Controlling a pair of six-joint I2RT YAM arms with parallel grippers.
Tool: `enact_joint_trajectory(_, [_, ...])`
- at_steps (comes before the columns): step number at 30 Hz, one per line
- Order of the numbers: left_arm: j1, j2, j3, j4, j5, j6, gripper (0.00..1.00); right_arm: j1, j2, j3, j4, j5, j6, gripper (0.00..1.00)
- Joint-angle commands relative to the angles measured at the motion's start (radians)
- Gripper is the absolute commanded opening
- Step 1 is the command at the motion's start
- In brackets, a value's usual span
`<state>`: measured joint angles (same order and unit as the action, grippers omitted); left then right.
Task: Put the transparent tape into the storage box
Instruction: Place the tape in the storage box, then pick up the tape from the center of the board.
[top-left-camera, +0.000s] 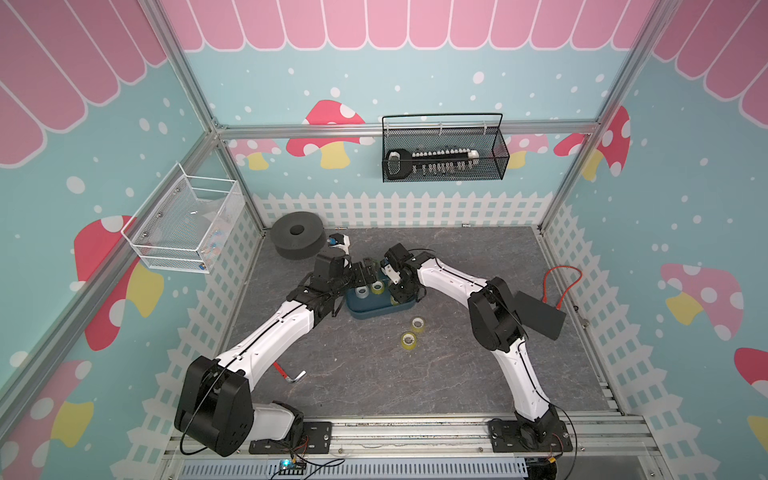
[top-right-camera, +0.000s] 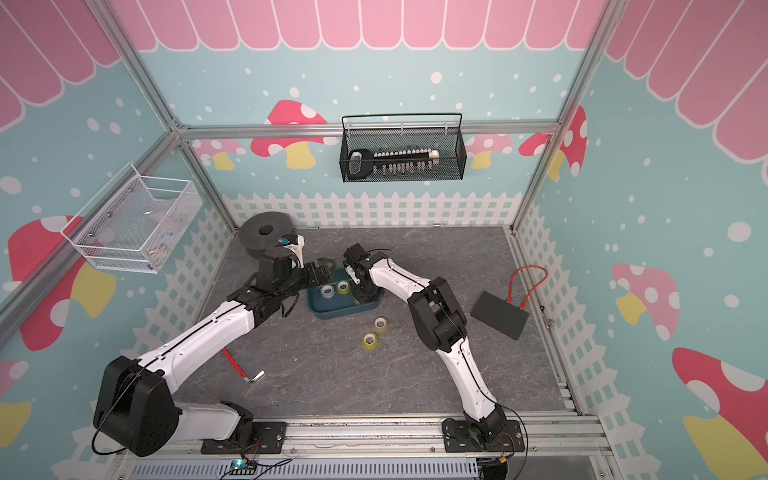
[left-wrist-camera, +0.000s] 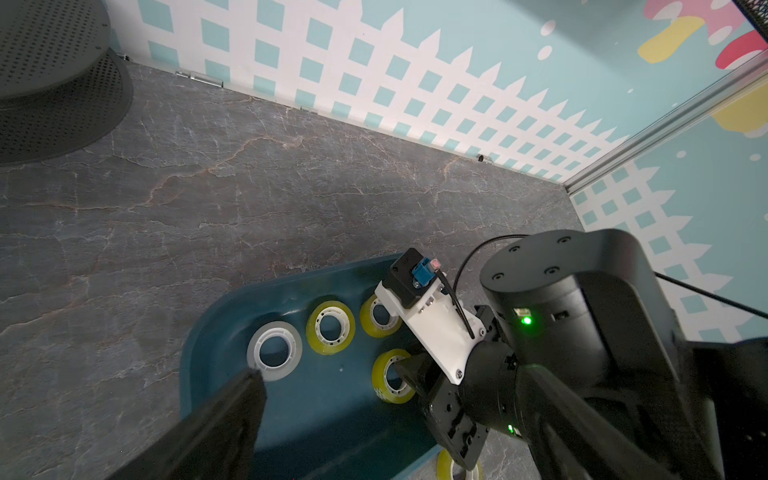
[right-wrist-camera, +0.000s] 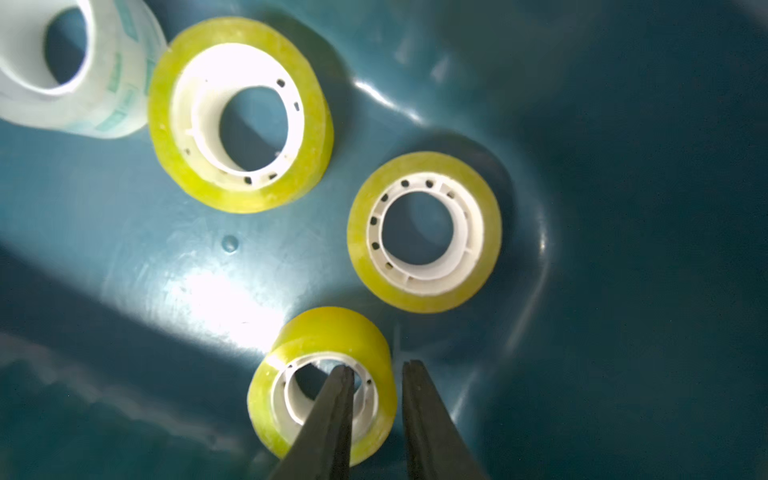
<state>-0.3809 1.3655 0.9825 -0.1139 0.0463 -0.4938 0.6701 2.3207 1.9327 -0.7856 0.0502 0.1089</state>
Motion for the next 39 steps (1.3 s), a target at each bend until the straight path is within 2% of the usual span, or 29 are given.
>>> enact_joint_trajectory(1, [0.008,0.004,0.007,0.016,0.011,0.003,0.99,0.004,0.020,0.041,-0.029,0.026,0.001,0.27])
enact_joint_trajectory(11, [0.010,-0.019,0.005,0.018,0.016,0.024,0.99,0.004,0.003,0.172,-0.090,0.054,0.005,0.28])
enact_joint_trajectory(15, [0.010,-0.065,-0.018,0.016,0.067,0.076,0.99,-0.008,-0.048,0.202,-0.107,0.086,0.040,0.28])
enact_joint_trajectory(17, [0.003,-0.088,-0.033,0.012,0.103,0.107,0.99,-0.038,-0.090,0.188,-0.106,0.060,0.078,0.28])
enact_joint_trajectory(20, [-0.030,-0.107,-0.047,-0.031,0.147,0.143,0.99,-0.086,-0.173,0.109,-0.070,0.011,0.116,0.28])
enact_joint_trajectory(24, [-0.146,-0.124,-0.072,-0.088,0.152,0.156,0.99,-0.124,-0.274,-0.023,-0.010,-0.037,0.150,0.27])
enact_joint_trajectory(29, [-0.292,-0.138,-0.148,-0.134,0.125,0.102,0.99,-0.141,-0.395,-0.206,0.106,-0.105,0.213,0.27])
enact_joint_trajectory(39, [-0.412,0.023,-0.241,-0.097,0.080,-0.007,0.98,-0.146,-0.557,-0.414,0.237,-0.179,0.273,0.27])
